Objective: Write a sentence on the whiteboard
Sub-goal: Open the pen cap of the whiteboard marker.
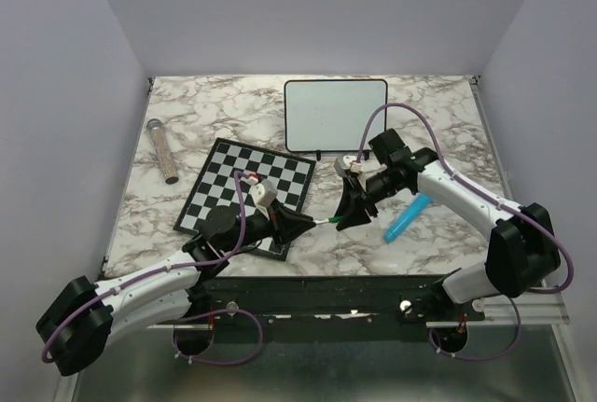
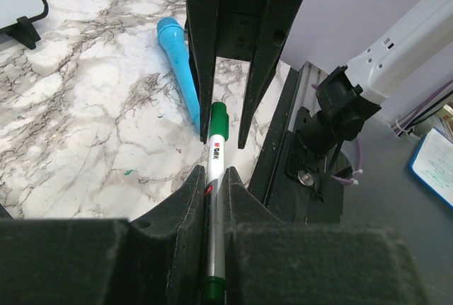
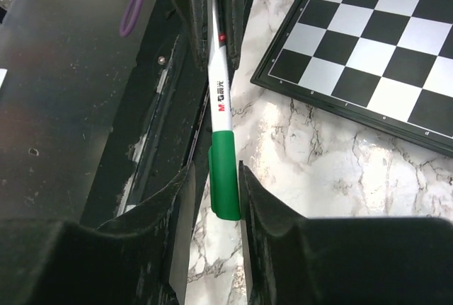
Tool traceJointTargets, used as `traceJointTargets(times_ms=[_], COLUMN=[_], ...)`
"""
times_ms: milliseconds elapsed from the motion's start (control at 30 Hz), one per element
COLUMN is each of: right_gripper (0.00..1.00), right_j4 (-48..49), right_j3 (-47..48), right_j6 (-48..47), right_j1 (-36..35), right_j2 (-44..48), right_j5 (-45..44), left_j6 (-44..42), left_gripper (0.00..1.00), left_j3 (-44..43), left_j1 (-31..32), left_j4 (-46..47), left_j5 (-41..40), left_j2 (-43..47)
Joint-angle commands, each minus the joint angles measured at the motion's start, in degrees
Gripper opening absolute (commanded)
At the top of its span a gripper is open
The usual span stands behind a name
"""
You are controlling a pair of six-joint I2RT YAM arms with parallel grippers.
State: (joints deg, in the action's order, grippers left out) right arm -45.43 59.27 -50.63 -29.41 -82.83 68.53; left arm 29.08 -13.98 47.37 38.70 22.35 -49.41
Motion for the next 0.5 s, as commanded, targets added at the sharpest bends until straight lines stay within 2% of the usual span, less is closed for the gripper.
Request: traceJointTargets(times_ms=[0, 67, 100, 167, 300, 467], right_gripper=[0.33, 0.24, 0.01, 0.01, 0.01, 0.01], right_j4=[-2.3, -2.9, -3.5, -5.2, -12.4, -19.1], right_j3=[2.2, 2.6, 2.7, 3.5, 5.2, 5.2], right_j6=[-0.8, -1.3, -1.5, -4.0, -11.6, -21.8], right_j1=[0.1, 0.1, 0.1, 0.1, 1.4, 7.9], right_j2=[-1.7, -2.2, -2.3, -2.4, -3.3, -5.2], right_j5=[2.4, 2.8, 3.0, 3.0, -0.1, -1.8], left_j6=[0.0, -0.2, -0.2, -1.1, -4.8, -7.3], left_gripper=[0.00, 0.00, 0.00, 0.00, 0.00, 0.00], left_j3=[-0.2, -0.2, -0.1, 0.2, 0.7, -0.5], left_j1=[0.2, 0.2, 0.2, 0.2, 0.2, 0.5], left_j4=[2.7, 3.0, 3.1, 3.0, -3.9, -8.6], left_j5=[0.9, 0.9, 1.1, 1.2, -3.0, -6.5], left_j2=[-0.9, -1.0, -1.0, -0.4, 7.4, 11.8])
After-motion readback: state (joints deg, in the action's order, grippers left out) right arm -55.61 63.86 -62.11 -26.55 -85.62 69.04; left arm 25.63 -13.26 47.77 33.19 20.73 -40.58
